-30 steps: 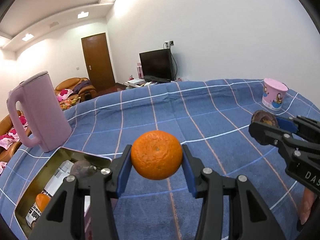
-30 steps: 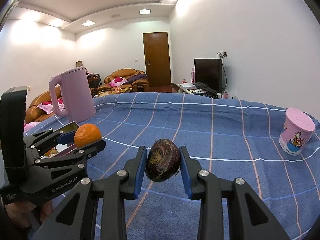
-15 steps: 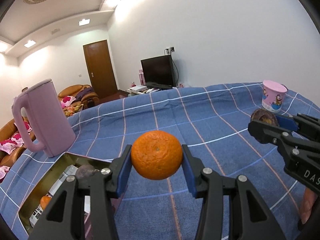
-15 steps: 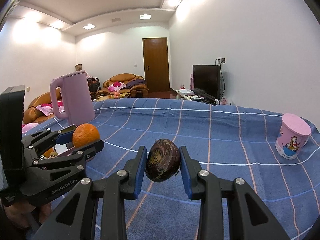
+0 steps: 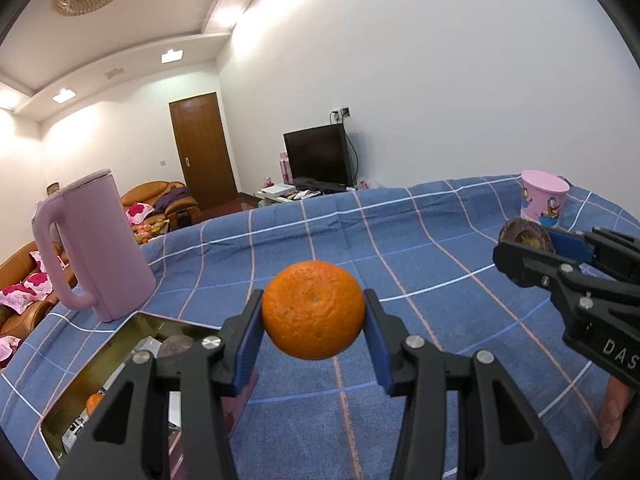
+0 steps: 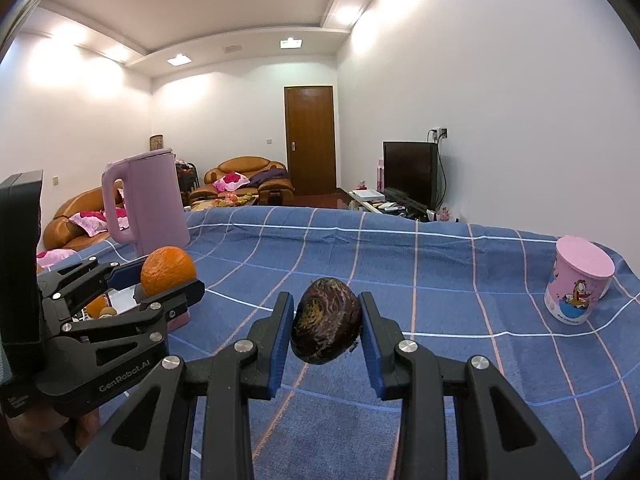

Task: Organize fruits
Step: 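Lift the orange with the left gripper while the right gripper lifts the dark brown striped fruit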

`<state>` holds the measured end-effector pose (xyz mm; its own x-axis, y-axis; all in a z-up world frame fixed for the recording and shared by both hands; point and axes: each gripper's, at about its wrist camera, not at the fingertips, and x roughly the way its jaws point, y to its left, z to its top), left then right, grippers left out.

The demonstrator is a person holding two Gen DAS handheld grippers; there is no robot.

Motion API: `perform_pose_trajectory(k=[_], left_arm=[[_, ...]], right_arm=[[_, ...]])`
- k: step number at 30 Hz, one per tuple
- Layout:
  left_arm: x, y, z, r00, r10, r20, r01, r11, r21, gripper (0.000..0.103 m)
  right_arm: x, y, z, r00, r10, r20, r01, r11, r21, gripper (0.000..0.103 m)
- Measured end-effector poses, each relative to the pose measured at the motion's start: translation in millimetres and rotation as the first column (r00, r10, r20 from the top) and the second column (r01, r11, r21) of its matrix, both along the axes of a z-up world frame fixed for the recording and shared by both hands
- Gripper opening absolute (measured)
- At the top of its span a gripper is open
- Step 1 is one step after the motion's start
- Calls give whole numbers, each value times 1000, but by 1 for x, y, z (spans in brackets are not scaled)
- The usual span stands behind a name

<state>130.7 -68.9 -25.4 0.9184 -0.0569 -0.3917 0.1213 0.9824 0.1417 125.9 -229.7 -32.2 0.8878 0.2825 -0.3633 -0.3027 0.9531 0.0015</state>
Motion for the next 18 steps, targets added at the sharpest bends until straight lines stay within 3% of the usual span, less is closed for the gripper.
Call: perform_pose_trajectory(k=[18], left_arm=[[-14,4,7,997,17,76,-16,1000,-11,49]], right_arm=[[-11,-2,3,998,-22,62,22,1000,0,35]])
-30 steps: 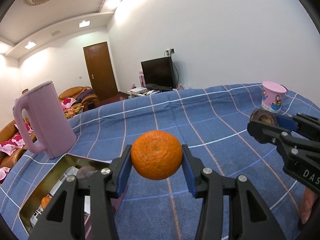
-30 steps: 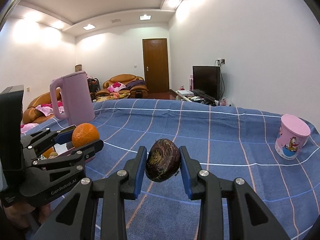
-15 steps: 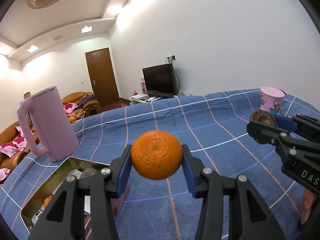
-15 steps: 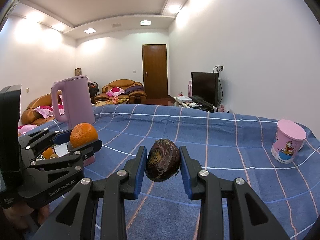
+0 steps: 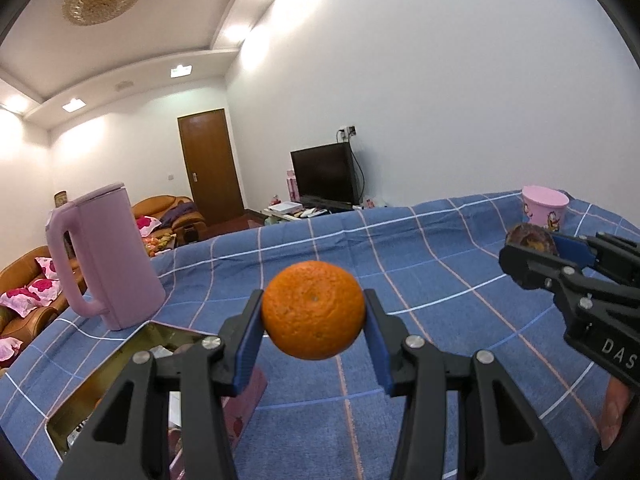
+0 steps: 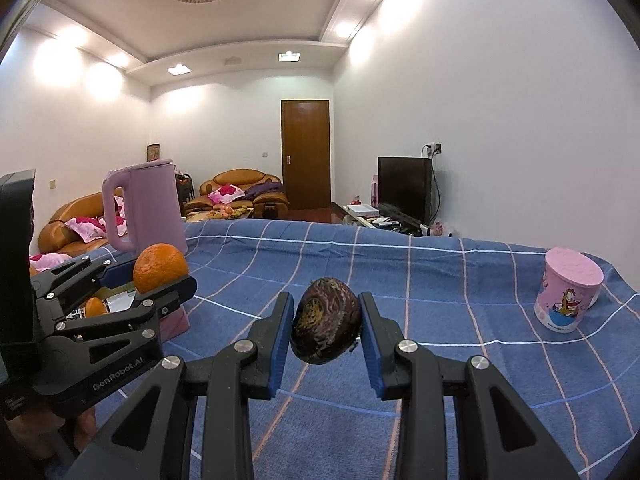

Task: Organize fruits
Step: 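Lift the orange with the left gripper while the right gripper lifts the dark brown striped fruit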

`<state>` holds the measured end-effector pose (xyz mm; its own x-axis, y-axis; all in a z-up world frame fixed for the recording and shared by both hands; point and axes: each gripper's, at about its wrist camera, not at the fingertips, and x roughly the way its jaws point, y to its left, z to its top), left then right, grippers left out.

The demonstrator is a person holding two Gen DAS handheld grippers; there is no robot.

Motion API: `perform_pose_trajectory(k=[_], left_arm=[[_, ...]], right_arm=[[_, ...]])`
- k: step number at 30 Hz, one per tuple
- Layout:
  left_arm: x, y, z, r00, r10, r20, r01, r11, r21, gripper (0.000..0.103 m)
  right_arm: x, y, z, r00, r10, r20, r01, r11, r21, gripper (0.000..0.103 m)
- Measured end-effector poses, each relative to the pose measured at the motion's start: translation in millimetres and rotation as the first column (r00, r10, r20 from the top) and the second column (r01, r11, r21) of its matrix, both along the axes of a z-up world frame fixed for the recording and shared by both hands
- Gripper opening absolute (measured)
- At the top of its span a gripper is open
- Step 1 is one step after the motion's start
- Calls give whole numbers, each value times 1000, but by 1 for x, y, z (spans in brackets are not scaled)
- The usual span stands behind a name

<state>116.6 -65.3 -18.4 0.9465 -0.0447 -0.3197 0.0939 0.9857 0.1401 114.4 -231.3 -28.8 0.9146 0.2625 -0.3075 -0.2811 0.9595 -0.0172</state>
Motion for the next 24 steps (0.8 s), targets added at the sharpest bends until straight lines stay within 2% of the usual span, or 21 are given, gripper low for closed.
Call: perform_pose_trajectory(k=[6,17,24], left_arm=[[-5,0,0,1000,6,23,-6,1000,4,49],[-4,2,0,1000,11,21,-11,1000,-2,49],[-4,12,0,1000,19,-10,-20,998,-51,49]], right_arm=[[-7,0,2,1000,-10,23,9,1000,3,35],[-13,0,3,999,-14,35,14,1000,5,35],[-11,1,2,1000,2,23,-2,1000,3,35]])
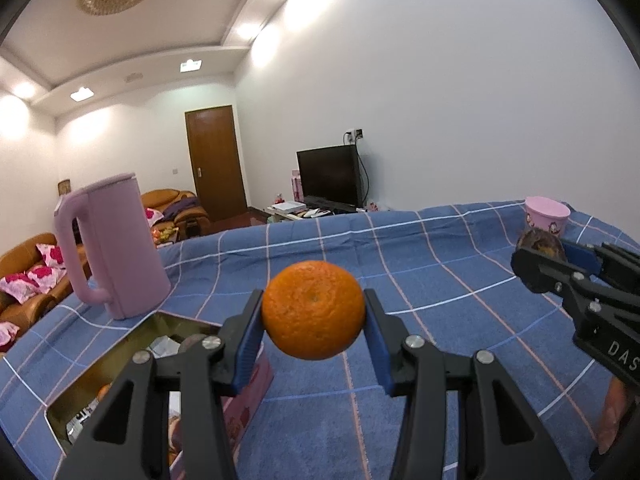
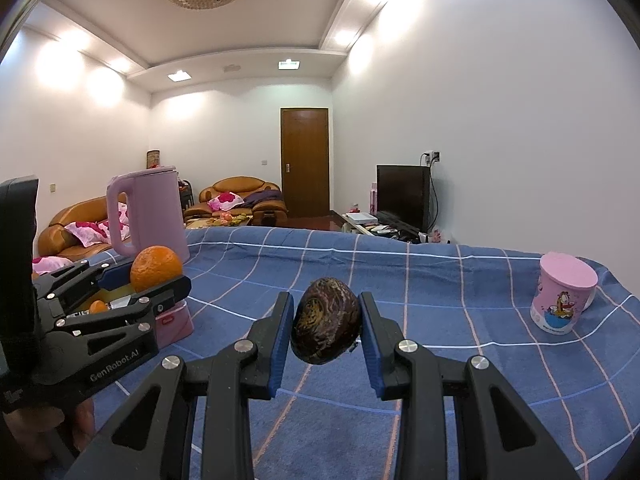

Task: Organize fruits
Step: 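Lift the orange with the left gripper while the right gripper lifts the dark brown striped fruit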

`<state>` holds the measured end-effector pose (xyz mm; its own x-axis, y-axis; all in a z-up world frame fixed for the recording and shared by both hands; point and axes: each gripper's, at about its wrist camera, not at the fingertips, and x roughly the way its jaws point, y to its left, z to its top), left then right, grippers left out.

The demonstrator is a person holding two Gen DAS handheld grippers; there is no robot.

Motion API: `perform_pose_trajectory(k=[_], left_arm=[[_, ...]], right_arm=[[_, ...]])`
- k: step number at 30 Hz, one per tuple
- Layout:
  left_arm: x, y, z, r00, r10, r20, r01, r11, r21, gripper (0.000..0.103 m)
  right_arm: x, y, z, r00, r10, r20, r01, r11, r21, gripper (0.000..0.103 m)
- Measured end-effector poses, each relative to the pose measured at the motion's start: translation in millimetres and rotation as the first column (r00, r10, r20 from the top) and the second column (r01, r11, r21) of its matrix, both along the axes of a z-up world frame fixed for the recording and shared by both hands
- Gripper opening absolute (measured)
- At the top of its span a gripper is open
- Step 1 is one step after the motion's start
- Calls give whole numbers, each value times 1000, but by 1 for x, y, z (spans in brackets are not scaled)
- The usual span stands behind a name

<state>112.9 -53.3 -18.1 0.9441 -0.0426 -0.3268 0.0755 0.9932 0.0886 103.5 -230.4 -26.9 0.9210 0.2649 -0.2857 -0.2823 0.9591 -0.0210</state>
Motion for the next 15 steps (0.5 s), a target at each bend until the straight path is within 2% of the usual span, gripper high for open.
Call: perform_pose_trajectory(k=[10,15], left_arm=[[3,12,-4,998,17,-54,-20,999,-46,49],[-1,16,-4,998,29,-57,-31,999,-37,49]], right_arm=[[1,6,-2,1000,16,-18,-16,1000,-13,35],[2,11,-3,999,23,-35,-24,1000,-19,35]])
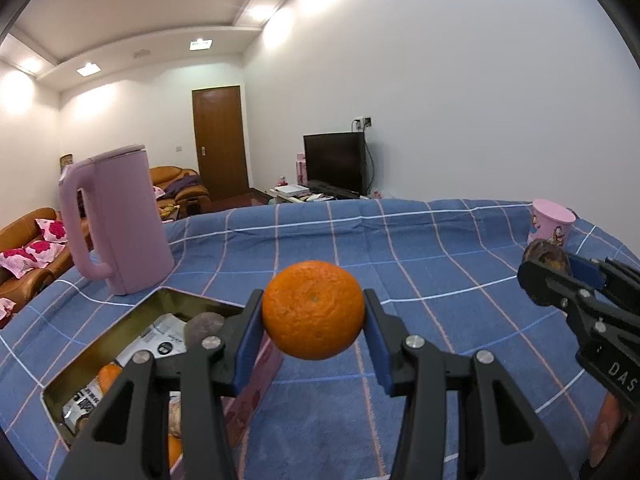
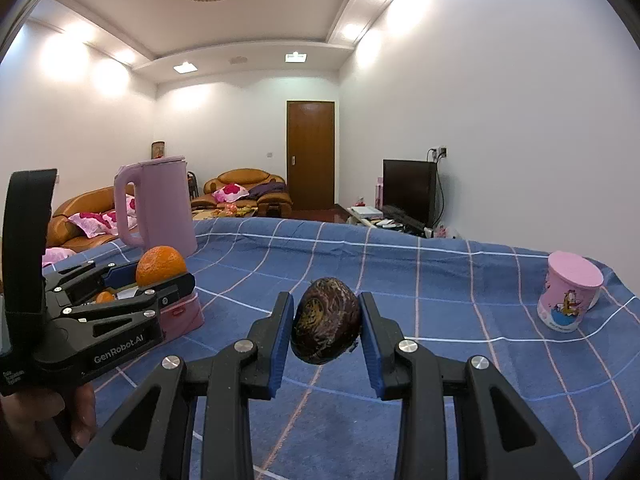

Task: Organize fruits
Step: 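Lift the orange with the left gripper while the right gripper lifts the dark brown striped fruit, then release the orange into the tin with the left gripper while the right gripper releases the brown fruit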

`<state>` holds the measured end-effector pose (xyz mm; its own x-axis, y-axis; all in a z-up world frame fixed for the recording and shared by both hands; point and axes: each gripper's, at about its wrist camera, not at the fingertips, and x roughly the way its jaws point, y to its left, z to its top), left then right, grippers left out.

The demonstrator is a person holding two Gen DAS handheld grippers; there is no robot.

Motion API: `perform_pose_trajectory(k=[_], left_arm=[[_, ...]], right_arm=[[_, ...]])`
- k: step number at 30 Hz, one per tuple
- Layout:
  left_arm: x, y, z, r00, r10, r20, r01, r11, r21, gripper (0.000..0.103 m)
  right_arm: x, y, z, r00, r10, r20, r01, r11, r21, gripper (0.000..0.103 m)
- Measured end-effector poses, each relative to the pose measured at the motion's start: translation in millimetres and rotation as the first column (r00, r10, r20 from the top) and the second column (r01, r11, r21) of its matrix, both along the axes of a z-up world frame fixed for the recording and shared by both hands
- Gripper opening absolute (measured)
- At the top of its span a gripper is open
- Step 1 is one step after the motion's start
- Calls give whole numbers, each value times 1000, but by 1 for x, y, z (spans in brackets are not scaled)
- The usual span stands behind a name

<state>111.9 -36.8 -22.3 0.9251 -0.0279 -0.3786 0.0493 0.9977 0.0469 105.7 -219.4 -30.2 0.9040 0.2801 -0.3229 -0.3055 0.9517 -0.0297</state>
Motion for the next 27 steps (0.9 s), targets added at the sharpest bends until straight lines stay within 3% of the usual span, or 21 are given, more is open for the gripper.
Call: perform_pose_trajectory(k=[27], left_arm=[[-3,72,1,985,144,-91,-142,989,31,49]], right_arm=[[30,89,9,973,218,-70,-220,976,-9,35]])
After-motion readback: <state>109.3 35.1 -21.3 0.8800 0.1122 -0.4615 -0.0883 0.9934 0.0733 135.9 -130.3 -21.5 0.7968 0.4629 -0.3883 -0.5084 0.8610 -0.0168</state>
